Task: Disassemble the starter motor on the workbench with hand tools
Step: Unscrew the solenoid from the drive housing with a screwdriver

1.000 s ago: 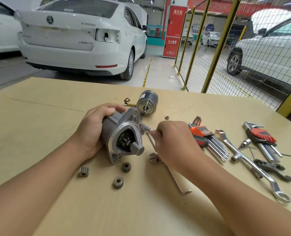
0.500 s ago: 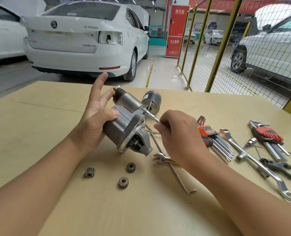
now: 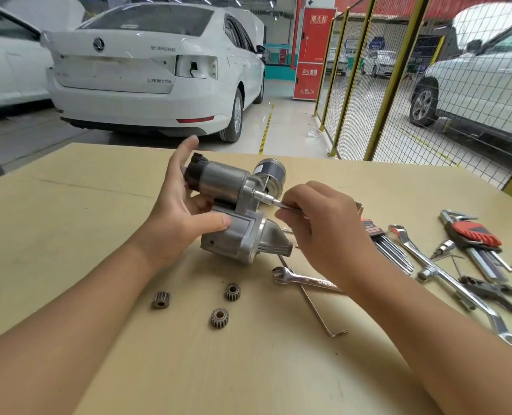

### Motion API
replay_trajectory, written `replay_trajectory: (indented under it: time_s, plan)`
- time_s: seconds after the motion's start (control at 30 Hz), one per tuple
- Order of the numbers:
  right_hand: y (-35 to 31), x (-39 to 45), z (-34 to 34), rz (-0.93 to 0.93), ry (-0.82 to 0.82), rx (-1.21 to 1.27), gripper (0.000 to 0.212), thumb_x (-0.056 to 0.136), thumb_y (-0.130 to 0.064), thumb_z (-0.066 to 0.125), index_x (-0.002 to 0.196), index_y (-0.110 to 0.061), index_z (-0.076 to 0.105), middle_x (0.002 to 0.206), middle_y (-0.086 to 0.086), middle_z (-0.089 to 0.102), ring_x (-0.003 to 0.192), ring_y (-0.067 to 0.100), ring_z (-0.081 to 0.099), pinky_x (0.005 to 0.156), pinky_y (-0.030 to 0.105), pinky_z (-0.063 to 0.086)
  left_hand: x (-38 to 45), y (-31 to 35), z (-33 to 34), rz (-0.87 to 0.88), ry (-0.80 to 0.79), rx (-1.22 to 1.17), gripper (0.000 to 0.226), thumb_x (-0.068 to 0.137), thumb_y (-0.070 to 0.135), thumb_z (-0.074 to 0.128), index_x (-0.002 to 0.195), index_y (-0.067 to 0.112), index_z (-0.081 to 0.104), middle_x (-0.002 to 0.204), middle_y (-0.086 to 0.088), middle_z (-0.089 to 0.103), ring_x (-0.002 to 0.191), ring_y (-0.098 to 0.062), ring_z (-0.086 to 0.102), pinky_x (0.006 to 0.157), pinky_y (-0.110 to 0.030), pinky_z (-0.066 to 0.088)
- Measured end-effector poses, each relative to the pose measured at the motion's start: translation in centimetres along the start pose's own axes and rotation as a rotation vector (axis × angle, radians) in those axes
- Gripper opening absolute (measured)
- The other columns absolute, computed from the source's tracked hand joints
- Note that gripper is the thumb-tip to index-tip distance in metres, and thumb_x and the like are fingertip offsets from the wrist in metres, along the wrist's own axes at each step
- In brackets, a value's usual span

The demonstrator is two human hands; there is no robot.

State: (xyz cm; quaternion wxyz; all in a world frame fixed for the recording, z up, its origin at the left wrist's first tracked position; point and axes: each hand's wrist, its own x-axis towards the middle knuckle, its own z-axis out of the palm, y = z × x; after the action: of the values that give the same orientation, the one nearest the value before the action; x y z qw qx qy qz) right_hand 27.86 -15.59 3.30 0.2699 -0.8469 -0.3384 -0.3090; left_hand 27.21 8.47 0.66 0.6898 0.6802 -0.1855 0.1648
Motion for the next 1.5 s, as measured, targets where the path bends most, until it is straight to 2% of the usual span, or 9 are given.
replay_trajectory:
  time_s: [0.23, 0.4, 0.6, 0.7, 0.87, 1.03, 1.13, 1.27, 1.5]
  plan:
    - [-0.9, 0.1, -0.5, -0.027, -0.034, -0.07, 0.024, 0.098, -0.017, 0.054, 0.087, -0.003, 0.069, 0.083, 0.01, 0.059, 0.071, 0.032, 0.057, 0.064, 0.044, 0.048, 0.1, 0.4, -0.7, -0.153, 0.112, -0.22, 0.033, 0.103, 0.034, 0.055, 0.134, 0.022, 0.057, 0.11, -0.003, 0.069, 0.094, -0.022, 0.073, 0.083, -0.036, 0.061]
    - [-0.4, 0.1, -1.8, 0.038, -0.132, -0.238, 0.021, 0.1, -0.041, 0.041, 0.102, -0.028, 0.058, 0.086, -0.003, 0.063, 0.075, 0.031, 0.059, 0.059, 0.038, 0.047, -0.3, 0.7, -1.0, -0.18, 0.107, -0.176, 0.042, 0.098, 0.034, 0.057, 0.139, 0.026, 0.053, 0.103, -0.005, 0.073, 0.091, -0.031, 0.076, 0.081, -0.044, 0.063]
    - [1.1, 0.2, -4.3, 0.218, -0.098, 0.044, 0.008, 0.086, -0.029, 0.075, 0.085, -0.022, 0.078, 0.072, -0.006, 0.066, 0.069, 0.01, 0.06, 0.065, 0.026, 0.043, -0.5, 0.5, -0.5, -0.246, 0.018, -0.141, 0.052, 0.093, 0.032, 0.059, 0.133, 0.0, 0.055, 0.119, -0.021, 0.073, 0.102, -0.034, 0.075, 0.083, -0.042, 0.063]
    - [1.9, 0.2, -5.6, 0.365, -0.087, 0.38, 0.008, 0.081, -0.011, 0.081, 0.083, -0.018, 0.078, 0.067, 0.001, 0.067, 0.058, 0.016, 0.069, 0.058, 0.029, 0.055, -0.5, 0.2, -0.5, -0.249, -0.015, -0.08, 0.053, 0.093, 0.033, 0.058, 0.134, -0.001, 0.058, 0.124, -0.029, 0.069, 0.104, -0.041, 0.073, 0.085, -0.047, 0.063]
    - [1.8, -0.1, -4.4, 0.576, 0.152, 1.051, 0.006, 0.079, -0.004, 0.078, 0.082, -0.006, 0.072, 0.067, 0.011, 0.06, 0.056, 0.019, 0.061, 0.066, 0.041, 0.062, -0.3, 0.4, -0.5, -0.233, -0.018, -0.043, 0.049, 0.088, 0.037, 0.069, 0.126, 0.006, 0.067, 0.1, -0.019, 0.066, 0.073, -0.026, 0.067, 0.067, -0.035, 0.06]
    - [2.5, -0.5, -3.8, 0.627, 0.016, 0.818, 0.018, 0.102, -0.021, 0.056, 0.092, -0.013, 0.068, 0.058, 0.016, 0.06, 0.035, 0.023, 0.043, 0.039, 0.03, 0.045, -0.3, 0.7, -1.3, -0.303, -0.043, -0.067, 0.058, 0.09, 0.061, 0.056, 0.116, 0.013, 0.073, 0.086, -0.019, 0.067, 0.065, -0.025, 0.055, 0.059, -0.034, 0.052]
    - [3.0, -0.5, -4.4, 0.578, 0.012, 0.898, 0.009, 0.098, -0.008, 0.06, 0.095, -0.013, 0.067, 0.058, 0.017, 0.056, 0.039, 0.018, 0.034, 0.042, 0.025, 0.036, -0.1, 0.8, -1.8, -0.331, -0.017, -0.112, 0.045, 0.098, 0.053, 0.052, 0.109, 0.017, 0.077, 0.08, -0.019, 0.068, 0.063, -0.026, 0.054, 0.056, -0.033, 0.049]
    - [3.0, -0.7, -4.3, 0.549, 0.111, 0.95, 0.012, 0.088, 0.002, 0.071, 0.097, -0.004, 0.065, 0.068, 0.035, 0.055, 0.044, 0.02, 0.046, 0.045, 0.03, 0.043, 0.0, 0.6, -2.0, -0.266, 0.04, -0.079, 0.03, 0.095, 0.04, 0.06, 0.094, 0.019, 0.081, 0.075, -0.018, 0.067, 0.058, -0.023, 0.052, 0.054, -0.029, 0.05]
    - [3.0, -0.9, -3.5, 0.569, 0.094, 1.004, 0.009, 0.09, -0.003, 0.069, 0.082, -0.006, 0.068, 0.07, 0.019, 0.061, 0.044, 0.022, 0.049, 0.043, 0.031, 0.045, 0.0, 0.7, -2.1, -0.177, 0.147, -0.034, 0.02, 0.093, 0.031, 0.072, 0.085, 0.013, 0.066, 0.065, -0.013, 0.066, 0.046, -0.019, 0.053, 0.05, -0.029, 0.05]
